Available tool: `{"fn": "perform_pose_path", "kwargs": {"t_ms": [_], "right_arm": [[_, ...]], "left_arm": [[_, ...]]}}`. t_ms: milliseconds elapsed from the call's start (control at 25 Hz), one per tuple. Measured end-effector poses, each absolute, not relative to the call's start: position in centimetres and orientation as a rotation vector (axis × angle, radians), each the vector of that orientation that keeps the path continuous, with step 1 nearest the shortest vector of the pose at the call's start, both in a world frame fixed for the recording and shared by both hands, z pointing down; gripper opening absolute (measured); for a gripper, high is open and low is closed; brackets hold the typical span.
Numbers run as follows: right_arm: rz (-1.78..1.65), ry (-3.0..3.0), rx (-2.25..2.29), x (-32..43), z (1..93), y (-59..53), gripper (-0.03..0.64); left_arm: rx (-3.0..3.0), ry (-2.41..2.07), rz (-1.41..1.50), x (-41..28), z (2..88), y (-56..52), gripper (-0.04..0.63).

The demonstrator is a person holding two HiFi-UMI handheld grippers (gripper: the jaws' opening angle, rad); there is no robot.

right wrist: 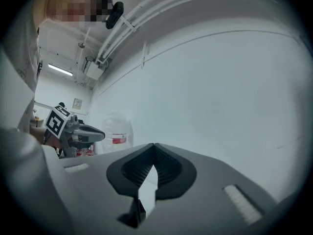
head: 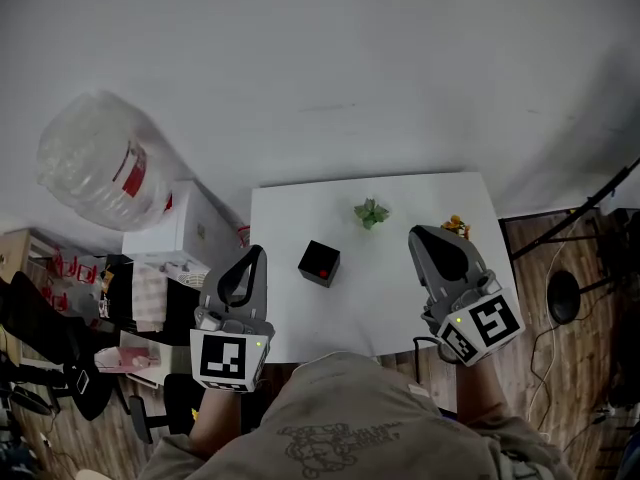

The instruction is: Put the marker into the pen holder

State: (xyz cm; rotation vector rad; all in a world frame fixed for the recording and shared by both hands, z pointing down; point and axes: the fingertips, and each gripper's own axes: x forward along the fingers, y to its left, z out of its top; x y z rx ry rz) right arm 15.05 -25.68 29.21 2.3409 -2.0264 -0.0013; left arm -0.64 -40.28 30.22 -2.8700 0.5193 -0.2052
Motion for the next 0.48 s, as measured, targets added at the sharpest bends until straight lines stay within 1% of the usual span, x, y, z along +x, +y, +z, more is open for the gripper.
{"fn": "perform_pose_path", "kwargs": {"t_ms": [240, 480], "right_arm": [[-0.006, -2.008, 2.327, 15.5, 29.1, -26.2, 0.028], [0.066, -2.040, 2.302, 14.3, 30.0, -26.9, 0.028]], "left_arm": [[-2.873, 0.545, -0.222, -1.1, 30.9, -40.8, 0.001], [-2.929, 0.577, -0.152, -2.0, 29.6, -40.8, 0.001]]}}
